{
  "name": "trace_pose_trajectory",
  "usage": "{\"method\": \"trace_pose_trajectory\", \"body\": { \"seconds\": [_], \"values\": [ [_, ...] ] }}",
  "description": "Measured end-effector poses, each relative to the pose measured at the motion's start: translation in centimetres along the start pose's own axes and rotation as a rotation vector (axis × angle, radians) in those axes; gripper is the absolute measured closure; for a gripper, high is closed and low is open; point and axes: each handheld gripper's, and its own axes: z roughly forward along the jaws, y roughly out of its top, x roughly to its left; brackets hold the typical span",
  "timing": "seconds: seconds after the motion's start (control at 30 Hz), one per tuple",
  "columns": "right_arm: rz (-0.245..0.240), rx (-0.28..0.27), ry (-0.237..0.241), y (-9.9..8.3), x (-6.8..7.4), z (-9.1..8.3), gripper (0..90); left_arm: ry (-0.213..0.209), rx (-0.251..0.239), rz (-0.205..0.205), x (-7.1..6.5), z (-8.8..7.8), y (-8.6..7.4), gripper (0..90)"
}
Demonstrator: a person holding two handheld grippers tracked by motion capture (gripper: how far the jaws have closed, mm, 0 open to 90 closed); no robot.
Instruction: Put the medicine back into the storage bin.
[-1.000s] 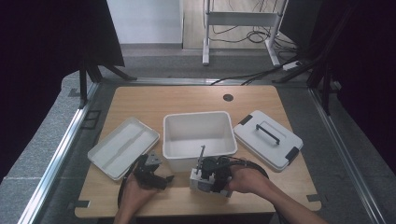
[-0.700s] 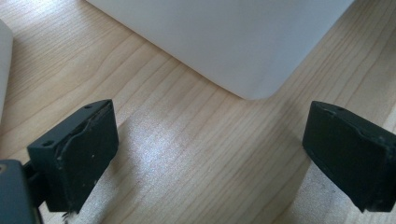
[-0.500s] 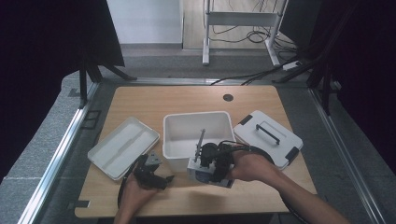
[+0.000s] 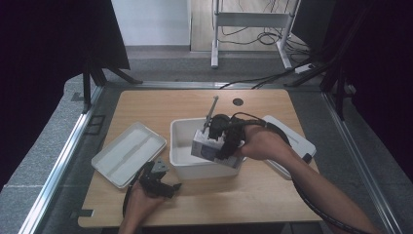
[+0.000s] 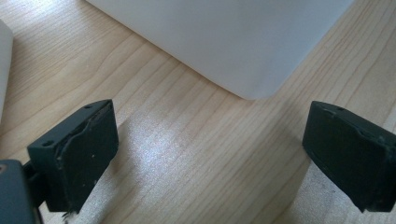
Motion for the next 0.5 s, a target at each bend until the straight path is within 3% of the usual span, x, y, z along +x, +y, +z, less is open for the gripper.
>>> {"method": "trace_pose_trajectory", "body": {
  "seconds": [0.2,0.37,0.5],
  "values": [
    [0.069,0.003,-0.053,1.1,-2.8,0.6,55.2,-0.001,0.0,0.001,0.0,0.0,0.0,3.6],
    [0.113,0.025,-0.08,1.6,-5.0,3.0,55.2,-0.003,0.001,0.003,0.0,0.0,0.0,3.6],
    [0.136,0.033,-0.071,1.7,-6.4,5.7,55.2,-0.003,0.001,0.004,0.0,0.0,0.0,3.7]
  ]
}}
